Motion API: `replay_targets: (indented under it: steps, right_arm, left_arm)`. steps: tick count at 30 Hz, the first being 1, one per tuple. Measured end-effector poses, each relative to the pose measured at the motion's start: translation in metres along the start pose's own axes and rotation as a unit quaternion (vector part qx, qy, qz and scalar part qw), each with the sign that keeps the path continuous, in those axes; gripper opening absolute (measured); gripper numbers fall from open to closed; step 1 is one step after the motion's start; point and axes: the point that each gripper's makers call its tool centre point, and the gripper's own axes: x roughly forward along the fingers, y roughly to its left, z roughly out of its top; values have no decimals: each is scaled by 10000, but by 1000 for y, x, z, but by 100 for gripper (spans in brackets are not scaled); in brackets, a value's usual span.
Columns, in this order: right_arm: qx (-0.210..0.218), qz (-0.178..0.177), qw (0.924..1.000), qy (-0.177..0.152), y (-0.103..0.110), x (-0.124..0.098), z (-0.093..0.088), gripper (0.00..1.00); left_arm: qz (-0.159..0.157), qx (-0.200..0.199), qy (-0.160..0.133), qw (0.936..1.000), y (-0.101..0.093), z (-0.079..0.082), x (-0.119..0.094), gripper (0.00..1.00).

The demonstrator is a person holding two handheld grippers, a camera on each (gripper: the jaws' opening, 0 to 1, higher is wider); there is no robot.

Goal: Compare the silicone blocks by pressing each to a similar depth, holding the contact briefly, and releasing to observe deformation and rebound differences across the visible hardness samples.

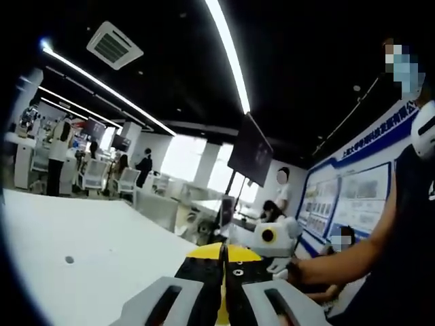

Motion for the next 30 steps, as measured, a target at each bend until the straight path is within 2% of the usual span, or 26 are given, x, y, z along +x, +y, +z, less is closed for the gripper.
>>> replay_targets:
  steps: [4,11,14,17,21,23,24,25,26,30]
  right_arm:
    - [-116,-32,9999,-101,2,0,6,14]
    - [-30,-127,9998,-133,-4,0,3,20]
    - [32,-127,9997,-198,-3,0,5,27]
    - [-33,-321,9993,-204,-10,2,5,41]
    - [-15,-342,9992,-228,-9,2,4,45]
    - [-174,-587,9979,-198,-16,1,1,57]
    - [-290,-803,9961,-216,-23,1,0,69]
    - [-333,-1062,9935,-224,-31,-1,-2,86]
    - [-356,-1167,9923,-236,-35,-3,-4,96]
    - [-390,-1509,9877,-123,-48,-13,-14,96]
  left_arm:
    - [47,-121,-119,9998,-1,5,0,0]
    - [75,-185,-42,9998,-3,2,2,0]
    - [89,-272,-160,9995,-5,4,3,0]
    - [105,-257,-126,9995,-7,2,3,0]
    - [158,-319,-131,9993,-4,0,2,0]
    - [185,-344,-73,9992,-4,-4,2,0]
    - [216,-311,-15,9993,-3,-7,3,0]
    - [245,-291,8,9993,-2,-9,3,0]
    - [274,-344,27,9990,0,-12,3,0]
    - [360,-538,-19,9979,7,-15,1,0]
